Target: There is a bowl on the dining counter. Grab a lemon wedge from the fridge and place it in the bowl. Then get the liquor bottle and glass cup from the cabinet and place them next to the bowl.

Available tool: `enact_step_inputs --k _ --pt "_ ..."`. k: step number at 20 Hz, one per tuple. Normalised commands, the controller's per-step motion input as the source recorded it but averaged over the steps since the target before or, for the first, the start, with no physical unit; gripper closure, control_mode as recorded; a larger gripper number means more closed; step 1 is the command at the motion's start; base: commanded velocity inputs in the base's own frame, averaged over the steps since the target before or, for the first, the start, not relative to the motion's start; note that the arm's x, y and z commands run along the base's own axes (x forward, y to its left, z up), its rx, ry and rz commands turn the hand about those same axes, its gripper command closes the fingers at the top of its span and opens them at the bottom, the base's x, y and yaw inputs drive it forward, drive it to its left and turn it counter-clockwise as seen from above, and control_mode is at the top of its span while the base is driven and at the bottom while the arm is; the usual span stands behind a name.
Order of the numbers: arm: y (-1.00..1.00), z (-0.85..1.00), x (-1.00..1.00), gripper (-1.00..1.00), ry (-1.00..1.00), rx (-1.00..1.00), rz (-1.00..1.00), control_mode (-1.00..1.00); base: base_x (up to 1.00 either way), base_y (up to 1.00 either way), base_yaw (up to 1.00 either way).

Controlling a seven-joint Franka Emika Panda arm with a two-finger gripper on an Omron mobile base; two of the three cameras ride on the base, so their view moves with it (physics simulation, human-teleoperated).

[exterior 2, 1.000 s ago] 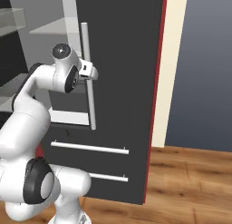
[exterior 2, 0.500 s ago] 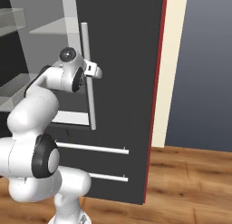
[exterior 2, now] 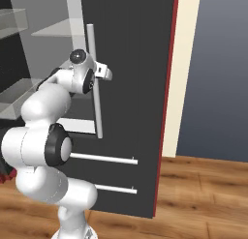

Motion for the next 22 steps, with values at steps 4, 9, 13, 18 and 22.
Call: enact_step_inputs --k 4,9,13,18,22 --pt "0.0 -0.1 0.52 -1.0 -0.03 0.0 0.0 -1.0 0.0 0.0 0.0" --pt "0.0 -0.27 0.41 1.0 -0.09 0.0 0.0 -1.0 0.0 0.0 0.0" --pt "0.0 -0.25 0.29 1.0 -0.08 0.0 0.0 -1.0 0.0 0.0 0.0" --pt "-0.27 -0.02 -0.34 1.0 -0.09 0.0 0.0 -1.0 0.0 0.0 0.0" --pt "-0.77 0.0 -0.99 1.0 -0.13 0.0 0.0 -1.0 0.0 0.0 0.0"
